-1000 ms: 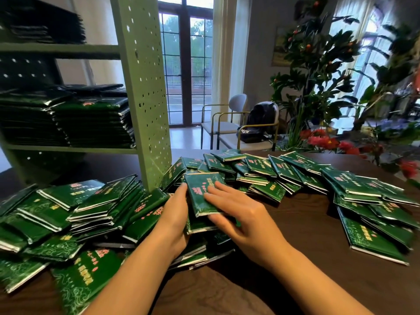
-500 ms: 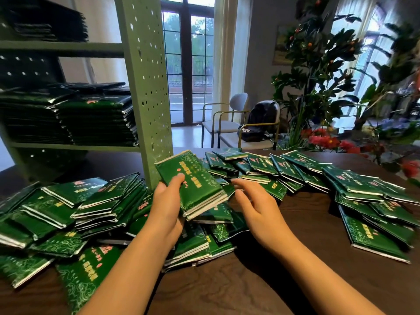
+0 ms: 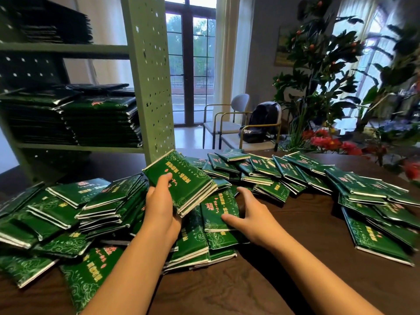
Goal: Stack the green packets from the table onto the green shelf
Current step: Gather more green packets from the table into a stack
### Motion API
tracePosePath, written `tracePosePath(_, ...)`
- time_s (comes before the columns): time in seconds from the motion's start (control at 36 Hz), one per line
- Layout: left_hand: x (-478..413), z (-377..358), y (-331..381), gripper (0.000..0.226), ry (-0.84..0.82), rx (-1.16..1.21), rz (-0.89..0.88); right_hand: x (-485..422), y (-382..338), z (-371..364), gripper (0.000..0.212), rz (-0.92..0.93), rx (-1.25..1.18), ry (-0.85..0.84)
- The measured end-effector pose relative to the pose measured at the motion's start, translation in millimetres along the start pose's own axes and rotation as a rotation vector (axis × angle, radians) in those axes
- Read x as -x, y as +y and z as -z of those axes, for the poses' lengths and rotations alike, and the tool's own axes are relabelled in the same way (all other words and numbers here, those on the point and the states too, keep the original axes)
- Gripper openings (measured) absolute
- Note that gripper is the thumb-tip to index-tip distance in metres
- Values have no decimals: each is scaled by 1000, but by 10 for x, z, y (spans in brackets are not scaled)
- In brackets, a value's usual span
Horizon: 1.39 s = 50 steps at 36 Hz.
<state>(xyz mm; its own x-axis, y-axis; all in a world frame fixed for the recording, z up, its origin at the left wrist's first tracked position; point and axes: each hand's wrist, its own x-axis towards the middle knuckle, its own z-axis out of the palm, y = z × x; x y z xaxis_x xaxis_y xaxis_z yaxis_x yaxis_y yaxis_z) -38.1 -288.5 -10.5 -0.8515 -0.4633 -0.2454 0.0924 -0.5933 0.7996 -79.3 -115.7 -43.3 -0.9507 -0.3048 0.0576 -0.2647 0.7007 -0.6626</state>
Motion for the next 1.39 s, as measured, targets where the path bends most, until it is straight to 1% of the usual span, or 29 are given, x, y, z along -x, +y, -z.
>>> tracePosePath(0.06,-1,6,-7,38,-4,-9,4,36,21,55,82,25,-113,16)
tracePosePath(0.11,-3,7,-7,37,-11,-6,7,71,22,112,77,54,-154,29)
tracePosePath(0.22,-12,13,-11,37,-20,-16,5,41,98,217,68,29,-282,98)
tracePosePath(0.31,-2,5,-16,34,-30,-36,-2,21,115,279,44,17,-432,143)
tracePosePath(0.36,1,-4,-30,33,-35,-74,-10,20,87,319,31,16,-584,221)
tracePosePath(0.44,10,-17,-42,33,-59,-157,-17,22,75,365,31,35,-815,400)
tracePosePath(0.53,40,-49,-61,31,-114,-234,-8,37,69,374,27,129,-912,510)
tracePosePath(0.61,61,-70,-107,21,-169,-267,3,86,18,331,19,223,-883,510)
tracePosePath(0.67,70,-79,-132,13,-209,-288,10,129,-32,286,20,280,-855,478)
tracePosePath(0.72,78,-84,-148,10,-218,-316,19,174,-92,230,21,344,-830,416)
tracePosePath(0.78,77,-84,-167,16,-219,-328,11,214,-136,162,23,402,-781,367)
tracePosePath(0.92,89,-97,-190,42,-239,-275,42,230,-151,9,26,513,-517,368)
tracePosePath(0.97,108,-109,-189,43,-275,-258,49,229,-150,-29,28,525,-462,355)
tracePosePath(1.03,117,-106,-193,45,-274,-261,37,227,-145,-48,33,531,-391,344)
tracePosePath(1.11,102,-102,-200,35,-257,-283,-1,227,-138,-44,39,529,-322,314)
tracePosePath(1.17,109,-108,-180,33,-238,-272,-21,215,-133,-23,37,496,-363,306)
tracePosePath(1.22,93,-94,-153,34,-197,-238,-43,187,-116,18,33,397,-425,311)
tracePosePath(1.25,80,-88,-139,34,-177,-214,-47,166,-91,46,31,337,-410,309)
tracePosePath(1.28,68,-80,-121,32,-159,-192,-57,147,-55,79,30,280,-337,291)
tracePosePath(1.33,52,-76,-89,24,-129,-156,-84,141,16,136,34,200,-87,197)
tracePosePath(1.39,42,-68,-70,27,-109,-119,-88,176,33,176,52,231,46,56)
